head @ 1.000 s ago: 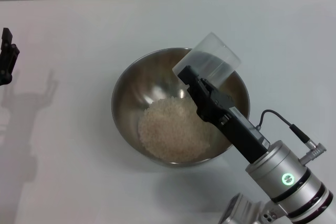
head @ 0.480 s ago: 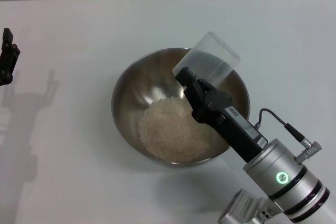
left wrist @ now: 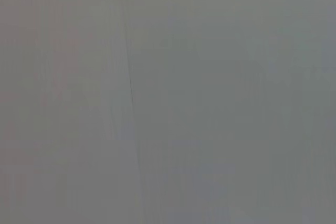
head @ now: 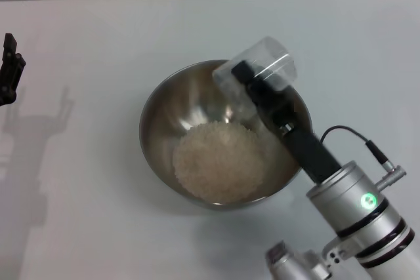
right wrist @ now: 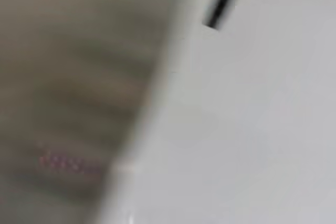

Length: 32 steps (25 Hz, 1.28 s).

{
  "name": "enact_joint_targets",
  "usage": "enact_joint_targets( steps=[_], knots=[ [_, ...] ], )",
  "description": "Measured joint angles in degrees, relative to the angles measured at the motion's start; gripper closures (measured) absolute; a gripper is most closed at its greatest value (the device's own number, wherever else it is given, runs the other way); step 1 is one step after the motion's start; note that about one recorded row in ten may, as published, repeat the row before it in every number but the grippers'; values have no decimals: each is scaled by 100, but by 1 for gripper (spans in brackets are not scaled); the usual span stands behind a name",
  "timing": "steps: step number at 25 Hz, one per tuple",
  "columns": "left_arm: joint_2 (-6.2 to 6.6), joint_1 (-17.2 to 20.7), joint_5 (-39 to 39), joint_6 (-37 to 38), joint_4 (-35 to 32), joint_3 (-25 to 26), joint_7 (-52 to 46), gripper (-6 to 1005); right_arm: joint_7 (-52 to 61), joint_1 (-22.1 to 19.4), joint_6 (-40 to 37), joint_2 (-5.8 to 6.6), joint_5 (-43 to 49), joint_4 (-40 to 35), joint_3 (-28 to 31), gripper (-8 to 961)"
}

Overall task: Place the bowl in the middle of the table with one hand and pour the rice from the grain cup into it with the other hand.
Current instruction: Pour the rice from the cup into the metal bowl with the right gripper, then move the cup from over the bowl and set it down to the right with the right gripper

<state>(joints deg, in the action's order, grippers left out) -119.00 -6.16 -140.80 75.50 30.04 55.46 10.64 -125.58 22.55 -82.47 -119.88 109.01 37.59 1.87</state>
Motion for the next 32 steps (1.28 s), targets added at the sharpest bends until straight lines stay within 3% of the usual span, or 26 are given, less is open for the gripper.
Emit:
enact_joint_targets(
  steps=[6,12,16,23,29,32],
  knots=[
    [0,0,0,2,-7,0,0,184,2459,-48,-694,0,-21,43,133,939],
    [0,-2,1,1,-8,-19,0,184,4397,-241,-814,0,-45,191,471,939],
    [0,-5,1,0,-15,-42,0,184,6581,-391,-1063,42,-46,95,803,940],
    [0,20,1,4,-16,-59,0,184,10568,-597,-1513,51,-45,-958,1455,940],
    [0,35,0,14,-16,-65,0,184,12173,-664,-1255,43,-45,-1943,2080,940],
    [0,19,0,16,-16,-71,0,184,12353,-611,-963,51,-45,-2151,2226,940]
  ],
)
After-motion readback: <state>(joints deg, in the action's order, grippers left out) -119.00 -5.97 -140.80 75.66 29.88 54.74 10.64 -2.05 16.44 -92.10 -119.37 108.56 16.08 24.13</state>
